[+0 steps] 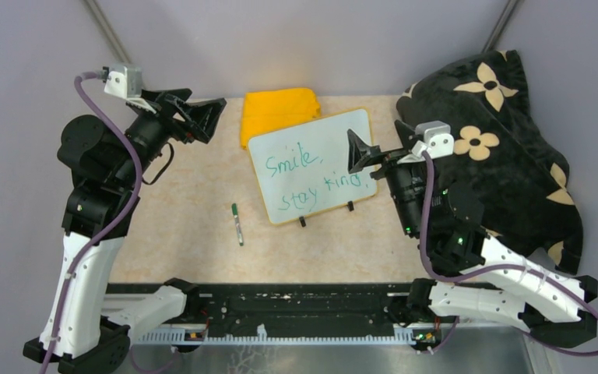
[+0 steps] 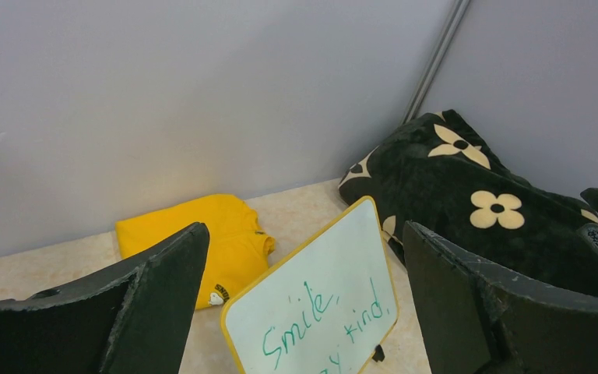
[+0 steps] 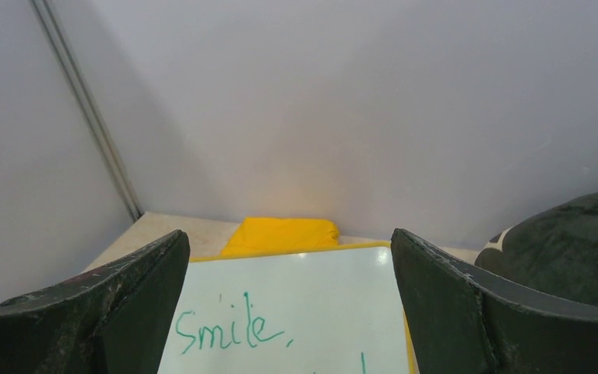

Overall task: Write a sentence on the whiteboard
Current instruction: Reset both arms

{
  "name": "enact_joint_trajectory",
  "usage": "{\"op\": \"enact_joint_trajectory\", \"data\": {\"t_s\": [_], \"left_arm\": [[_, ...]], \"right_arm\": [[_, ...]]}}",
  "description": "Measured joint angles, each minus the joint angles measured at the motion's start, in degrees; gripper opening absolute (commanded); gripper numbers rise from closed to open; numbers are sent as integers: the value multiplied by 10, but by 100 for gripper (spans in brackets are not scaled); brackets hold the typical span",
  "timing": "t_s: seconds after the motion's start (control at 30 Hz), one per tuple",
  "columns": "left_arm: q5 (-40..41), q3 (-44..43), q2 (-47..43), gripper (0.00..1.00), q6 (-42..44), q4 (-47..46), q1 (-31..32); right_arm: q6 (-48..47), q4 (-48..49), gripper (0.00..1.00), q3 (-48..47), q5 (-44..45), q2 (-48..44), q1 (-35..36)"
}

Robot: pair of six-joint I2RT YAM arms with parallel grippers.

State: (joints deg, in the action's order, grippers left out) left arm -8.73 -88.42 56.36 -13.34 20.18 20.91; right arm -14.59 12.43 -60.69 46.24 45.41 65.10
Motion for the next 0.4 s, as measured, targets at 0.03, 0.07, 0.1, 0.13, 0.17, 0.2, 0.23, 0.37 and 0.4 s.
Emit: {"op": "enact_joint_trajectory", "data": {"t_s": [0.03,0.07,0.1,0.13,0.17,0.2,0.23,0.37,0.4], "left_arm": [[0,0,0,99,0,0,0],[0,0,0,99,0,-1,0],[0,1,0,99,0,-1,0],[0,1,0,99,0,-1,0],[0,2,0,99,0,-2,0],[0,3,0,99,0,-2,0],[0,4,0,99,0,-3,0],[1,9,-1,99,0,-10,0],[2,11,-1,99,-1,-10,0]], "right_arm": [[0,0,99,0,0,0,0],[0,1,99,0,0,-1,0],[0,1,99,1,0,-2,0],[0,3,99,2,0,-4,0],[0,2,99,3,0,-5,0],[0,3,99,3,0,-7,0],[0,3,99,3,0,-8,0],[-3,5,99,3,0,-8,0],[-3,5,99,3,0,-8,0]]}}
